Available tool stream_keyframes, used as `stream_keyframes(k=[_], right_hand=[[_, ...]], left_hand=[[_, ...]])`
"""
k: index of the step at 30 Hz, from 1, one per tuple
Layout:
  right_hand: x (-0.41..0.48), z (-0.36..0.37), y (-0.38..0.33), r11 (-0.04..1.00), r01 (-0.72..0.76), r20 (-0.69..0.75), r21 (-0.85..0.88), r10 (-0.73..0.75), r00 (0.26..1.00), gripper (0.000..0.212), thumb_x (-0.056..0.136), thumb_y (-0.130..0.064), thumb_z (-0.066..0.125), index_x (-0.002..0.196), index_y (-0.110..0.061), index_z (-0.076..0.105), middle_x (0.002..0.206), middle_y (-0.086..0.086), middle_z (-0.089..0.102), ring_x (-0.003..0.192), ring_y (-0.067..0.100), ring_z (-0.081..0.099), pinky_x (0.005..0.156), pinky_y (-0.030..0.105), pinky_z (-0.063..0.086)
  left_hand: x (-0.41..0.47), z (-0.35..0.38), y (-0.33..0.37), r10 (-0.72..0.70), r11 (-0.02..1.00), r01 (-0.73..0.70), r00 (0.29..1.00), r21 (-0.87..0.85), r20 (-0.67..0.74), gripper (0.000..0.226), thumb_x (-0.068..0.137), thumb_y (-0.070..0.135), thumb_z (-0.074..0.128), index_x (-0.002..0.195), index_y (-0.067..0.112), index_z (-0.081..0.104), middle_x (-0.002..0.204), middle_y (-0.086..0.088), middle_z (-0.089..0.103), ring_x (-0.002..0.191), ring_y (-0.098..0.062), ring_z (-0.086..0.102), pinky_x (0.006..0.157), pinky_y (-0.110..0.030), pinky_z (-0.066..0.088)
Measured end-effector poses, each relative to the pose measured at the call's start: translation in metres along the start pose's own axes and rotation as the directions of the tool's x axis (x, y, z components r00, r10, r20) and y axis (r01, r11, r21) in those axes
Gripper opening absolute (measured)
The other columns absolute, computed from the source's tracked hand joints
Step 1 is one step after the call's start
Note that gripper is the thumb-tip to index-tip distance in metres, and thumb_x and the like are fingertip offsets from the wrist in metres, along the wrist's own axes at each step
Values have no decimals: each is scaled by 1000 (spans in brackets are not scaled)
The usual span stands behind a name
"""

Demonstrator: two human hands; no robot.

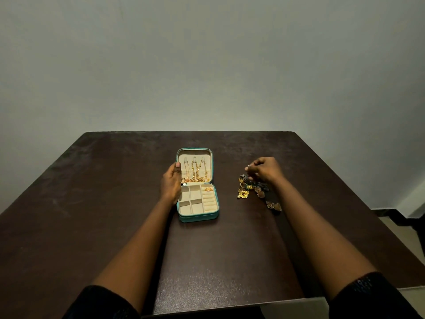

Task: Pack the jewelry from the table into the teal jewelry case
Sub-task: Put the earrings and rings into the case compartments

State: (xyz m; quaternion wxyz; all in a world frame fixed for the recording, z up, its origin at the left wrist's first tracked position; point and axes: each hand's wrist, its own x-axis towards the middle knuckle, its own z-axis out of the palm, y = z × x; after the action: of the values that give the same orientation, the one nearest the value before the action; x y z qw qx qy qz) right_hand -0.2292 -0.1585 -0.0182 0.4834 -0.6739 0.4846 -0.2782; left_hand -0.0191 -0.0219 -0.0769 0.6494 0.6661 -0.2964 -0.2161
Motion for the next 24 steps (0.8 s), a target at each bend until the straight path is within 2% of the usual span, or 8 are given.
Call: stream_keyframes(k=[6, 9, 12, 14, 16, 19, 24], right_hand=[[-19, 26, -13, 993, 100, 141, 66, -108, 984, 4, 79, 0, 69, 80, 3, 67, 68, 12, 65, 55, 14, 63, 50, 19, 53], [-31, 45, -23, 982, 179, 214, -51, -165, 963, 13, 79, -1, 69, 91, 6, 69, 68, 10, 67, 54, 10, 63, 51, 15, 54], [-39, 63, -26, 941, 279, 273, -193, -222, 936, 19, 80, 0, 68, 99, 6, 69, 82, 18, 71, 53, 7, 62, 55, 13, 55], [-41, 72, -27, 901, 340, 312, -270, -253, 916, 22, 81, 2, 67, 103, 5, 69, 91, 20, 72, 52, 2, 61, 57, 10, 54], [-44, 77, -29, 833, 418, 348, -362, -295, 890, 24, 81, 3, 66, 105, 0, 70, 99, 17, 72, 66, 7, 66, 70, 11, 55], [-46, 79, -33, 722, 507, 379, -471, -354, 855, 29, 82, 6, 61, 106, -6, 70, 108, 12, 71, 96, 17, 67, 92, 23, 51], [-49, 80, -30, 647, 551, 398, -527, -385, 833, 32, 82, 10, 57, 104, -8, 72, 105, 13, 72, 94, 16, 68, 91, 24, 52]], left_hand=[[1, -2, -3, 2, 1000, -2, 1000, 29, -6, 39, 99, 37, 35, 118, 12, 60, 107, -7, 66, 96, -22, 63, 90, -43, 51], [0, -2, -2, 14, 1000, -14, 1000, 20, -5, 39, 100, 35, 35, 118, 10, 60, 105, -5, 66, 95, -21, 62, 87, -39, 51], [-2, -1, -1, 27, 1000, -27, 1000, -2, -8, 37, 100, 31, 35, 117, 9, 59, 104, -6, 65, 92, -19, 61, 80, -34, 51], [-2, -2, -2, 24, 1000, -24, 1000, -18, -1, 34, 100, 31, 35, 115, 13, 60, 104, -6, 65, 93, -21, 62, 82, -36, 51], [-1, -2, -3, 16, 1000, -16, 1000, -23, 9, 31, 100, 33, 35, 113, 17, 59, 102, -3, 65, 95, -21, 63, 86, -39, 52], [-1, -2, -4, 15, 1000, -15, 1000, -15, 5, 34, 100, 33, 35, 115, 14, 59, 100, -2, 65, 92, -20, 63, 85, -39, 52], [-2, -2, -3, 33, 999, -33, 999, -33, 0, 36, 100, 30, 35, 115, 9, 60, 97, -4, 65, 86, -17, 63, 77, -31, 52]])
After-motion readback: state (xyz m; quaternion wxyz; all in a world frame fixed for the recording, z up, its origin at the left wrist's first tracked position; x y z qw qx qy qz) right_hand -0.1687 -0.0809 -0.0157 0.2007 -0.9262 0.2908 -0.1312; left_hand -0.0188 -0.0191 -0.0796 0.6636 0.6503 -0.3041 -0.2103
